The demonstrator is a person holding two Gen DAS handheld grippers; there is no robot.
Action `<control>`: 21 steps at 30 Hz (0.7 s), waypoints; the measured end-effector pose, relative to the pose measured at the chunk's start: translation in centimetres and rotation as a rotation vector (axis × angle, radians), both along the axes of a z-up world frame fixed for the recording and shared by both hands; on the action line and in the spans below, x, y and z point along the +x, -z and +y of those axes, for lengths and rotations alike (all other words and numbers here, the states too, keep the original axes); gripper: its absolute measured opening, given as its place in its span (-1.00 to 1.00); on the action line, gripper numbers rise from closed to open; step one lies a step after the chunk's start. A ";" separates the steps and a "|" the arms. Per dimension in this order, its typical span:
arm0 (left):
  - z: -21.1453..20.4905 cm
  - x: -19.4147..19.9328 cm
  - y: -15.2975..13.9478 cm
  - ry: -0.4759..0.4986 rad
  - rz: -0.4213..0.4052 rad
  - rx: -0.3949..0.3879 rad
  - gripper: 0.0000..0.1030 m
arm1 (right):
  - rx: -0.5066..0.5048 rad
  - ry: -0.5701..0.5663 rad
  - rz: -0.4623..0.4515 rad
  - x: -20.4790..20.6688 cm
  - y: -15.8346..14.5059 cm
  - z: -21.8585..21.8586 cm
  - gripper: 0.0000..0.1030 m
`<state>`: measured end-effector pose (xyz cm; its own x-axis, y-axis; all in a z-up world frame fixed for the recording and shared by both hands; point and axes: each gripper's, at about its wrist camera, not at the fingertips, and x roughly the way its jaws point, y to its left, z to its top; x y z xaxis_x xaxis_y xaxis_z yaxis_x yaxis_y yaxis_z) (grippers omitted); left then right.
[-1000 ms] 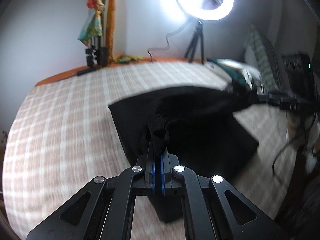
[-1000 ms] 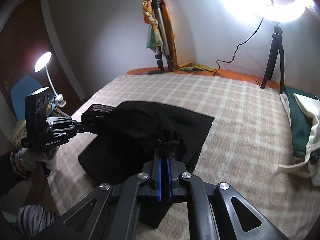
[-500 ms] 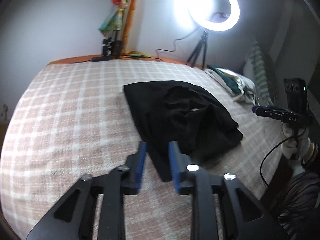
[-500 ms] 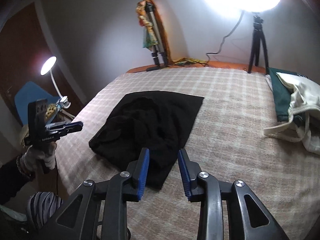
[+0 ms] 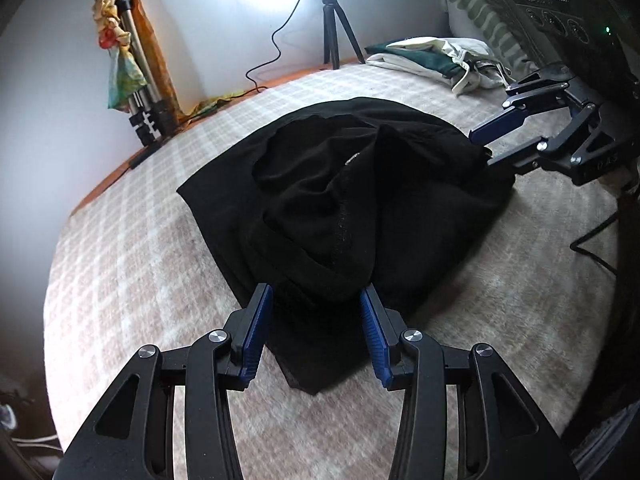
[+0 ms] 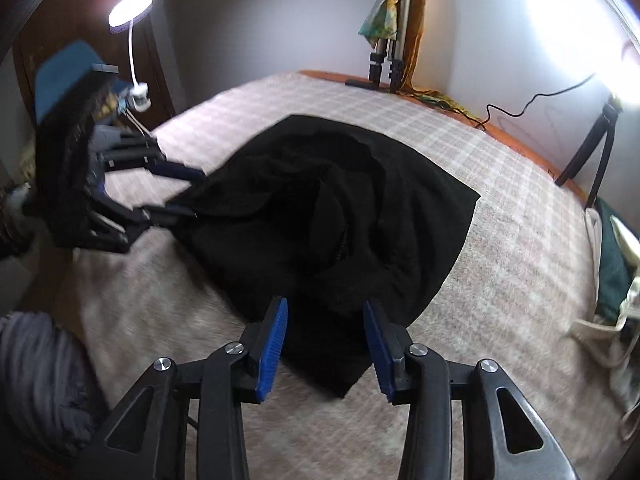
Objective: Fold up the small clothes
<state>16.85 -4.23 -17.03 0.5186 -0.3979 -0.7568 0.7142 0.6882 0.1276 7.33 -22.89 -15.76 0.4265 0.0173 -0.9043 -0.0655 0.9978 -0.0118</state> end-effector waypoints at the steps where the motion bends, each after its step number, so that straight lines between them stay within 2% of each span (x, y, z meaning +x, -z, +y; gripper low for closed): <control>1: -0.1 0.1 0.1 0.005 -0.002 0.000 -0.19 | -0.008 -0.004 0.007 0.1 0.2 0.0 -0.20; 3: -0.1 0.1 0.2 0.020 0.000 -0.008 -0.38 | -0.022 -0.020 0.021 0.4 0.5 0.0 -0.20; 5: 0.0 0.4 0.3 0.018 0.002 -0.011 -0.72 | -0.058 -0.041 0.033 0.5 1.0 0.4 -0.21; 6: 0.2 0.6 0.2 0.011 0.001 -0.017 -0.76 | -0.070 -0.044 0.043 0.7 1.2 0.4 -0.24; 8: 0.5 0.7 0.0 0.008 -0.002 -0.030 -0.88 | -0.083 -0.040 0.054 0.9 1.4 0.2 -0.59; 11: 1.0 0.7 -0.6 0.011 -0.014 -0.033 -0.92 | -0.085 -0.029 0.036 0.9 0.6 -0.2 -0.87; 17: 2.6 0.5 -2.6 0.015 -0.045 -0.040 -0.93 | -0.117 -0.055 -0.010 0.3 -2.7 -0.6 -0.94; 21: 3.3 -0.3 -2.5 0.027 -0.028 -0.038 -0.93 | -0.125 -0.063 -0.003 -0.7 -3.5 -0.5 -0.94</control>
